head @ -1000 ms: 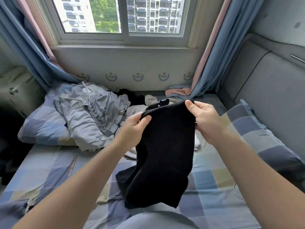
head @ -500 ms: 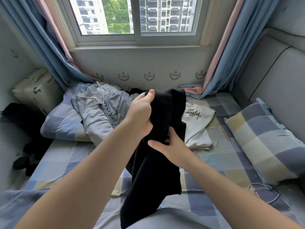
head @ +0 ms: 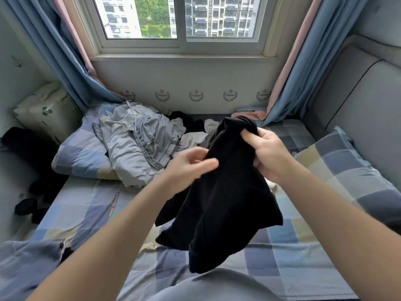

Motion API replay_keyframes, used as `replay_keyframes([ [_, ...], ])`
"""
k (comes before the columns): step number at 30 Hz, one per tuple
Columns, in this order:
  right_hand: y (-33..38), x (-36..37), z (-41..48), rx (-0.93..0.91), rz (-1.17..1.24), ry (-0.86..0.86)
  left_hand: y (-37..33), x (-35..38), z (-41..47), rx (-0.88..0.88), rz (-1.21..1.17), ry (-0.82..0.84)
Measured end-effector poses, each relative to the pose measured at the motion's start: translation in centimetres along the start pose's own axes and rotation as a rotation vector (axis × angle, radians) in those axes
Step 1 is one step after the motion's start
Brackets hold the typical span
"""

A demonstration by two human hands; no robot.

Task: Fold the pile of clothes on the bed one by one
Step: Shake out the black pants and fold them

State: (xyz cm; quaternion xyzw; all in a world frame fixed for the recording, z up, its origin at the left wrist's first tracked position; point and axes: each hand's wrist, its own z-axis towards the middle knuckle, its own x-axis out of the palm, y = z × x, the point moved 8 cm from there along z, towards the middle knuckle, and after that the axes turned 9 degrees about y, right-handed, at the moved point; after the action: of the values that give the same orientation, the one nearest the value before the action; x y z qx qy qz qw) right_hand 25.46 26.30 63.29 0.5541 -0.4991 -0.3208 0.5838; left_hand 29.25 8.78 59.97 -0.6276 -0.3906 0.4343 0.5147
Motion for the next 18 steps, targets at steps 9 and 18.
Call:
replay_keyframes([
  [9,-0.8,-3.5,0.0,0.081,0.189,-0.119,9.4,2.2,0.8,-0.208,0.39,0.089],
  [18,-1.0,-6.3,0.1,0.09,0.285,-0.089,8.9,4.2,2.1,-0.101,0.362,0.041],
])
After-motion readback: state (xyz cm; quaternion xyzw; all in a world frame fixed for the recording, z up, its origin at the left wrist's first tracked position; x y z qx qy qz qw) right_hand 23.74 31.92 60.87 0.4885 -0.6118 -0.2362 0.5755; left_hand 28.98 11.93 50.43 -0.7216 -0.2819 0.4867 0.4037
